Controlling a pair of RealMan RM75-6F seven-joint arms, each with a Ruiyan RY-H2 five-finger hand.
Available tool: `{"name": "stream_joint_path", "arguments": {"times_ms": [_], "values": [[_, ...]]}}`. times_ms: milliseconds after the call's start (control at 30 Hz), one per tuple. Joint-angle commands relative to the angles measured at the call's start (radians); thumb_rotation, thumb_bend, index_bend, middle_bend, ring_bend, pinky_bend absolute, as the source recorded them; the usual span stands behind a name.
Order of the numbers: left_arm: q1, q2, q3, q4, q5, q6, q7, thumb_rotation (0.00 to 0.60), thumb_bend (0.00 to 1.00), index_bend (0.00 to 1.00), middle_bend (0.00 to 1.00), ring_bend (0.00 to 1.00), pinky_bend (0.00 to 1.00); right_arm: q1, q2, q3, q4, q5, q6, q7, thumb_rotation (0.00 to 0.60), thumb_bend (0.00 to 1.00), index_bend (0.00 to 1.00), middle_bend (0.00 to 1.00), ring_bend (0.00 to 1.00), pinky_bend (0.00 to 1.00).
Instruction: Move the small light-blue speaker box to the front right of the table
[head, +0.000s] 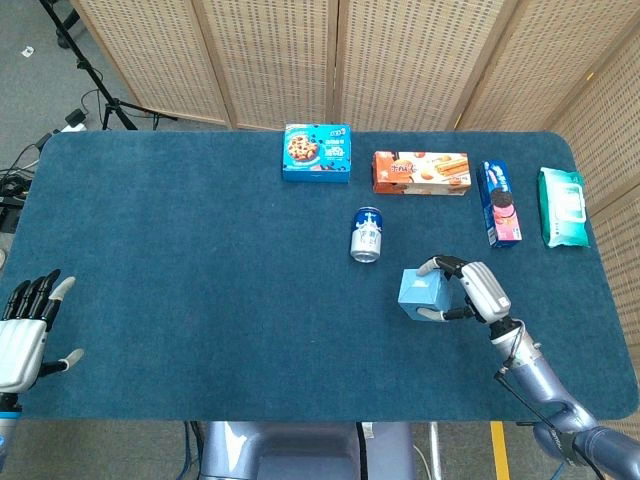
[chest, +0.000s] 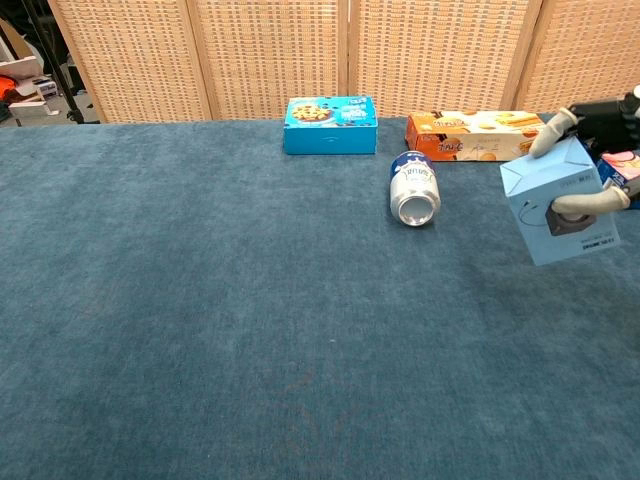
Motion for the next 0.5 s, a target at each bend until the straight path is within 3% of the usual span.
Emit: {"name": "stream_joint_path", "arguments": {"times_ms": [33,433,500], "values": [[-0.002,-0.005,-0.002,0.001,-0.006,-0.004,0.01,0.6,0.0,0.0,0.0,0.0,0.0,-0.025,-0.103,-0.012,0.135,-0.017,0.02,0.11,0.6,0.51,0.41,0.5,0.43,0.54],[-0.005,-0.013,-0.004,0.002,-0.019,-0.01,0.026,0.6,0.0,0.0,0.0,0.0,0.0,-0.029,-0.203,-0.032,0.288,-0.019,-0.017,0.17,0.6,0.52,0.41,0.49,0.37,0.54],[-0.006,-0.013,-0.004,0.004,-0.021,-0.013,0.025,0.6,0.0,0.0,0.0,0.0,0.0,-0.032,-0.205,-0.041,0.307,-0.028,-0.012,0.183,0.6,0.52,0.4,0.43,0.31,0.53]]}}
